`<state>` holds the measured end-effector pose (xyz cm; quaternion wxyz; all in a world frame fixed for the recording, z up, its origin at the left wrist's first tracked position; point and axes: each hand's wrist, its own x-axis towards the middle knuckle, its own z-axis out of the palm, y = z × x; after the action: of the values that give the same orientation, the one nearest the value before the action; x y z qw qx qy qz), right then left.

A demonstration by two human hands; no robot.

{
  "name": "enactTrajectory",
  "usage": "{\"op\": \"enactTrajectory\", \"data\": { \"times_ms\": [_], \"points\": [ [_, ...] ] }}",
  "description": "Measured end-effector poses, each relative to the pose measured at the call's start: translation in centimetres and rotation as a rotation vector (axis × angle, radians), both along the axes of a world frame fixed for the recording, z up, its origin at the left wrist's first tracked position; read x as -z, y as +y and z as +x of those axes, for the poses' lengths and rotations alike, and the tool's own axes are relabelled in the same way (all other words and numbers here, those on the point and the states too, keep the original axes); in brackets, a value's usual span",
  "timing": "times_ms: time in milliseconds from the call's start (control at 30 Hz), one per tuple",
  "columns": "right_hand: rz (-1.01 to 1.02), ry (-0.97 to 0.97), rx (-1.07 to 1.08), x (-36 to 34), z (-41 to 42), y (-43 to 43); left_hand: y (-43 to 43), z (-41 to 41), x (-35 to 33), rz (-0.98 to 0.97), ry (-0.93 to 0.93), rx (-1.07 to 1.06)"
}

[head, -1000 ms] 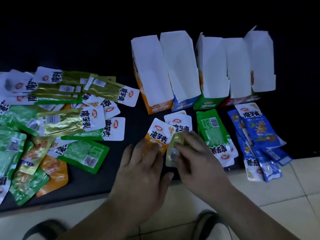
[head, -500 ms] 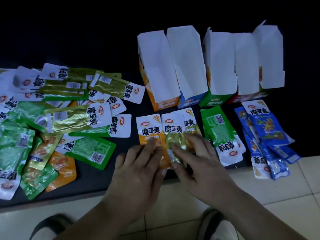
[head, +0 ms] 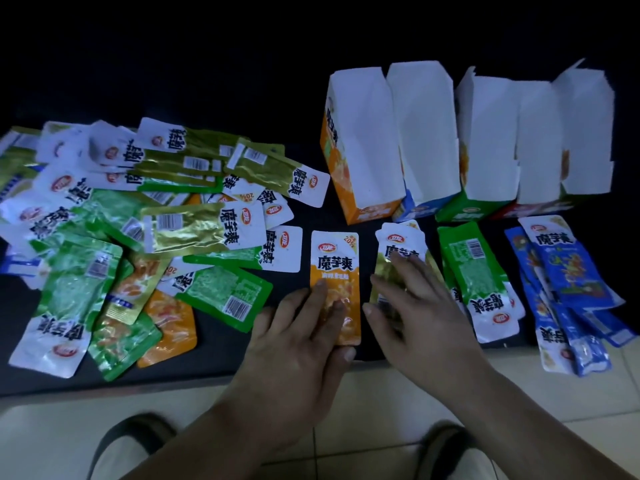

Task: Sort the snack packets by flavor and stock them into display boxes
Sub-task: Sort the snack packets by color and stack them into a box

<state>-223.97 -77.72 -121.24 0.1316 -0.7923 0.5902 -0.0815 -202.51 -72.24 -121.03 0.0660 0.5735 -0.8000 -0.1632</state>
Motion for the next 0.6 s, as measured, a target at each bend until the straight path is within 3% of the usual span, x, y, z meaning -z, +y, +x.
{"op": "enactTrajectory", "data": {
  "times_ms": [233, 367, 433, 500, 600],
  "points": [
    [-0.041, -0.163, 0.015, -2.3, 3.0, -1.5, -1.2, 4.2, -2.6, -0.138, 0.118, -0.099],
    [0.180, -0.348, 0.009, -3.5, 7.6, -1.9, -3.8, 11.1, -1.9, -0.209, -0.053, -0.290],
    [0.255, -0.307, -0.073, -3.6, 9.8, -1.9, -5.1, 13.5, -1.3, -0.067, -0.171, -0.344],
    [0.284, -0.232, -0.167, -3.3, 11.2, -1.8, -5.5, 14.3, -0.5, 0.027, -0.139, -0.370],
    [0.303, -0.123, -0.174, -2.4, 11.8, -2.0, -5.1, 14.0, -0.3, -0.108, -0.097, -0.388]
  ]
}}
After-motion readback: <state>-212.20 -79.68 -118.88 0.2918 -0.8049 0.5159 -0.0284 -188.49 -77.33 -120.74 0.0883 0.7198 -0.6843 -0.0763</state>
